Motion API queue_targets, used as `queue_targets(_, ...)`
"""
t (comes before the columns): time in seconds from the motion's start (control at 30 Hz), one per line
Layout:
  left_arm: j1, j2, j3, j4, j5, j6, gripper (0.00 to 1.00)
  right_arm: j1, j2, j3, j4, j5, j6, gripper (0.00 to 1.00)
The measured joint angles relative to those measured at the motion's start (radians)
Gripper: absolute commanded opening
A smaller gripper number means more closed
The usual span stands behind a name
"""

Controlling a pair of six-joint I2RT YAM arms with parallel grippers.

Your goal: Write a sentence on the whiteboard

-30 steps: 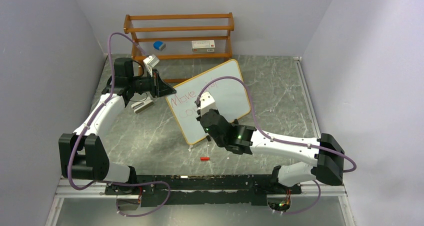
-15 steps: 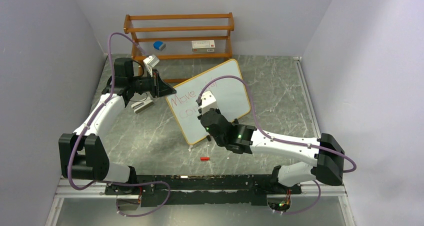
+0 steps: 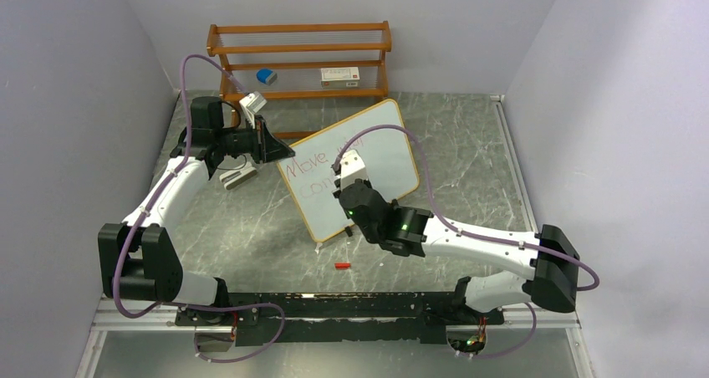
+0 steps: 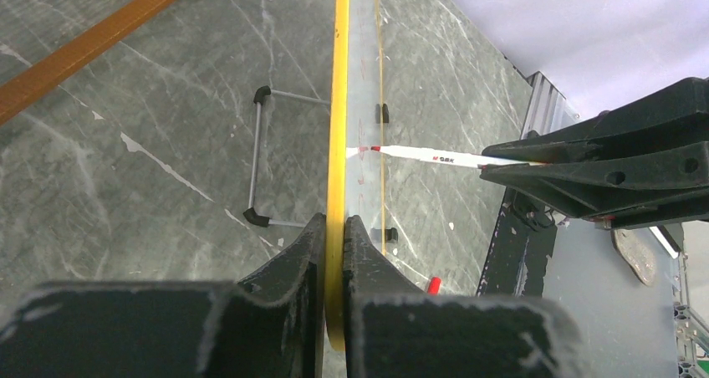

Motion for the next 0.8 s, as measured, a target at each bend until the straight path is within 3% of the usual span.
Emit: queue_targets(0.8,0.000,0.000,0.000,-0.001,0.000,0.000,0.05,-0.036,-0.068,-0.055,0.016,-0.056,0.016,0.00)
